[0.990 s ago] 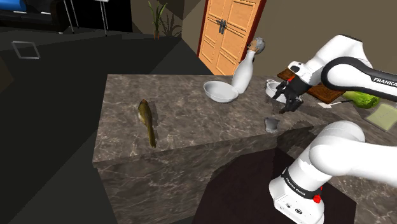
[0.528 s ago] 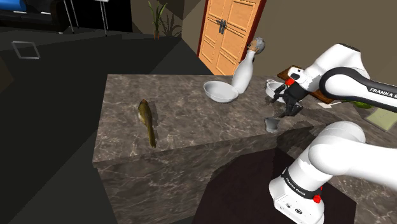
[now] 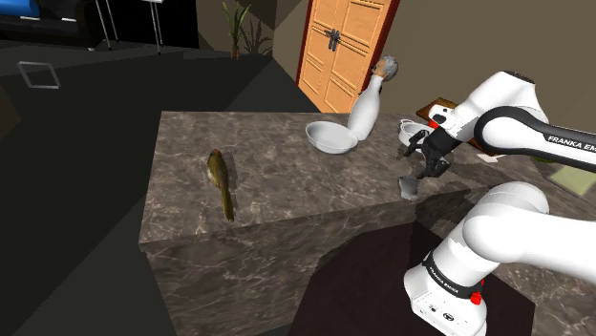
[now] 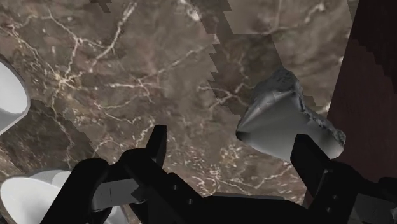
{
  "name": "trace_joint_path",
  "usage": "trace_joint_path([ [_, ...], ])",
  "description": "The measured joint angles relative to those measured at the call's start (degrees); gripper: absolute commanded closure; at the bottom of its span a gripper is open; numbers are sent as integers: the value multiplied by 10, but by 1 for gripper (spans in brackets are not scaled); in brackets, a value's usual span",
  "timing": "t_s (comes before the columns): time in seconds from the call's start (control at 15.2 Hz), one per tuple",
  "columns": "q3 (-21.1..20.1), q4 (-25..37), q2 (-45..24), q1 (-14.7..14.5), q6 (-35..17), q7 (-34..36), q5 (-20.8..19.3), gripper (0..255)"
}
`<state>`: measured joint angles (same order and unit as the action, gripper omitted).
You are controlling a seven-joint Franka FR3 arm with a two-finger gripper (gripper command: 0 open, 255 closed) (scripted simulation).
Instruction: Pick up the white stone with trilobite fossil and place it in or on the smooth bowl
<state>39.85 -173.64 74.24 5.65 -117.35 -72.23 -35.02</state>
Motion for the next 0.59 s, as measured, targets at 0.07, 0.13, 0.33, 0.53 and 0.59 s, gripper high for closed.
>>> trace_joint_path([
  [0.07, 0, 0, 0, 0, 0, 0, 0, 255],
  [0.13, 0, 0, 0, 0, 0, 0, 0, 255],
  [0.33, 0, 0, 0, 0, 0, 0, 0, 255],
  [0.53, 0, 0, 0, 0, 0, 0, 0, 255],
  [0.59, 0, 0, 0, 0, 0, 0, 0, 255],
])
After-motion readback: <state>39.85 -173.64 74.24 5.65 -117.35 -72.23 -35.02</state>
